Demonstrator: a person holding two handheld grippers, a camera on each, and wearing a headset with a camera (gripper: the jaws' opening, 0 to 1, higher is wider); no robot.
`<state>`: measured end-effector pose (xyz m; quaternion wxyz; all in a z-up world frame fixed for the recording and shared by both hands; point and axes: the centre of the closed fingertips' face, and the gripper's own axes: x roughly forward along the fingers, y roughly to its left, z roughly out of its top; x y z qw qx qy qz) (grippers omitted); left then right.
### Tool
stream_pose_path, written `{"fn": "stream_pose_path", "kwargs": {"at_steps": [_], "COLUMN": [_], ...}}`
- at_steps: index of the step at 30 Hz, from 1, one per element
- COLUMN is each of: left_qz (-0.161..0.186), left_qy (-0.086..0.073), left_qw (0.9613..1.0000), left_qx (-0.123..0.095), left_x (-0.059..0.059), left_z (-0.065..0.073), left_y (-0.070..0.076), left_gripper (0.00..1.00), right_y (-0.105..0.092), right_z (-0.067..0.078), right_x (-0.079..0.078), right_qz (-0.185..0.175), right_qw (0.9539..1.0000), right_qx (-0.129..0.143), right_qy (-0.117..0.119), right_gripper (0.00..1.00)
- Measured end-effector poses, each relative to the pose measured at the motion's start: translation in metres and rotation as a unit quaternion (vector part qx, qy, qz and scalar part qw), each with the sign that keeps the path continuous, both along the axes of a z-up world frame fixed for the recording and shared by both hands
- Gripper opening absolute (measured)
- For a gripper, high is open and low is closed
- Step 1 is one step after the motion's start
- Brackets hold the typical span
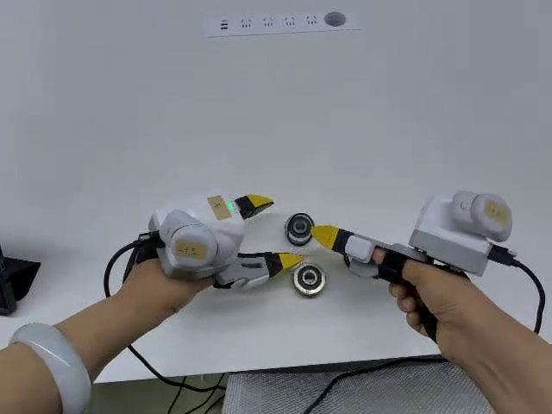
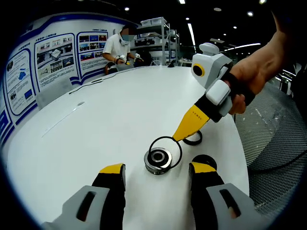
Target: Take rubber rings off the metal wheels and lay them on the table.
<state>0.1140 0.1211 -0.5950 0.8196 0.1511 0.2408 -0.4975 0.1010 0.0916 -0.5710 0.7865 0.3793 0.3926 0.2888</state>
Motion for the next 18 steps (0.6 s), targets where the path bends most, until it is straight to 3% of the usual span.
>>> {"fn": "stream_pose_path", "kwargs": {"at_steps": [9,18], "left_qz": [-0.005,-0.006], "left_qy": [0.001,0.004], "left_qw": [0.9999,0.9997], "left_qx": [-0.015,-0.023], "left_x": [-0.005,-0.01], "left_z": [0.006,0.006], "left_y": [0.001,0.004], "left_gripper": [0.61,0.66], "right_y": [-0.009,-0.029], "right_z": [0.003,0.0], "right_x": [-0.008,-0.012], "right_qz": [-0.009,-0.029], "right_qw": [0.9999,0.9996], "right_qx": [0.005,0.0], "right_qy": [0.001,0.006], "right_gripper": [0.02,0.02]}}
